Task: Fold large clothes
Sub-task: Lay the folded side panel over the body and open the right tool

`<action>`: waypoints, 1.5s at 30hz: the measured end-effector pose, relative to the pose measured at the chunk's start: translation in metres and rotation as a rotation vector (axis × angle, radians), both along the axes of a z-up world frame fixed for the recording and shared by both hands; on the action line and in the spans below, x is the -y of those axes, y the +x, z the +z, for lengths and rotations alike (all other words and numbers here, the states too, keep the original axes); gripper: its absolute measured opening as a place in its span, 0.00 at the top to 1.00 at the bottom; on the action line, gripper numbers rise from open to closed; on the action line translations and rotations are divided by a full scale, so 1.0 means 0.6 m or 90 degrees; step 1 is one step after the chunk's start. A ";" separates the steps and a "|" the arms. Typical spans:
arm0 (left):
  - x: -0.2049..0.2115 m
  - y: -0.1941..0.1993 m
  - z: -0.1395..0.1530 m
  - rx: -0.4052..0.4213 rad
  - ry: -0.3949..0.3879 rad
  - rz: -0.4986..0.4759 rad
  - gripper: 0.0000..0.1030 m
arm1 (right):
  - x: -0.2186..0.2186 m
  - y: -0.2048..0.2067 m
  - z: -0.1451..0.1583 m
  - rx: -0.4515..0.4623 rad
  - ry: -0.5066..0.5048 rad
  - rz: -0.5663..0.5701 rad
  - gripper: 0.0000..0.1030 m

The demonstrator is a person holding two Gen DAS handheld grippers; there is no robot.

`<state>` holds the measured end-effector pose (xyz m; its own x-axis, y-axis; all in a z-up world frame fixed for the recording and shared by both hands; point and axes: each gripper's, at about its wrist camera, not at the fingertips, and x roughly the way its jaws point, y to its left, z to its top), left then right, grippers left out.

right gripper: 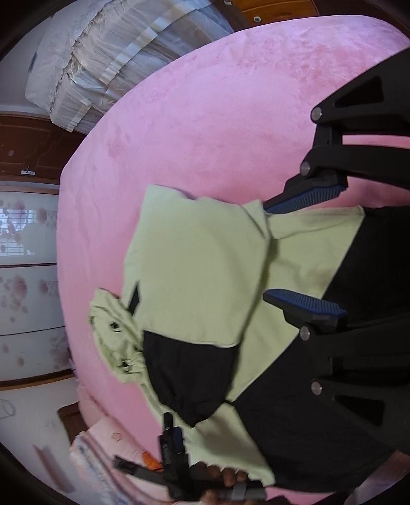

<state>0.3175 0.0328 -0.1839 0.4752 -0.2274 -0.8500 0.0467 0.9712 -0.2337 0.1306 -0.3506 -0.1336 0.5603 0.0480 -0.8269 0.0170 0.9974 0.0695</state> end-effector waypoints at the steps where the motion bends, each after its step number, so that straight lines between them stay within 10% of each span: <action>1: -0.004 0.007 -0.004 -0.003 0.006 0.005 0.28 | 0.015 0.017 0.009 0.004 0.018 -0.012 0.41; 9: 0.022 0.102 -0.053 -0.046 0.027 -0.002 0.29 | 0.124 0.221 -0.027 -0.031 0.073 -0.127 0.40; 14: 0.060 0.126 -0.068 -0.053 0.071 -0.032 0.67 | 0.144 0.311 -0.103 -0.106 0.105 -0.151 0.40; 16: 0.074 0.130 -0.066 -0.039 0.095 -0.035 0.73 | 0.139 0.328 -0.134 -0.129 0.117 -0.143 0.62; 17: 0.081 0.129 -0.060 -0.025 0.103 -0.036 0.75 | 0.134 0.331 -0.139 -0.131 0.105 -0.139 0.98; 21: 0.097 0.122 -0.044 0.036 0.120 -0.015 0.75 | 0.120 0.333 -0.133 -0.081 0.009 -0.135 0.98; 26: 0.112 0.120 -0.079 0.010 0.190 0.002 0.71 | 0.101 0.338 -0.158 -0.095 -0.060 -0.119 0.96; 31: 0.121 0.093 -0.029 0.005 0.198 0.003 0.47 | 0.099 0.284 -0.071 -0.041 -0.041 -0.124 0.84; 33: 0.119 0.059 0.010 0.036 0.172 0.001 0.30 | 0.082 0.255 -0.036 -0.010 -0.035 -0.105 0.74; 38: 0.129 -0.026 0.055 0.082 0.104 -0.010 0.28 | -0.028 0.183 -0.015 0.017 0.035 -0.010 0.72; 45: 0.135 -0.050 -0.033 0.035 0.028 0.062 0.28 | -0.157 0.161 -0.122 -0.035 0.063 0.051 0.72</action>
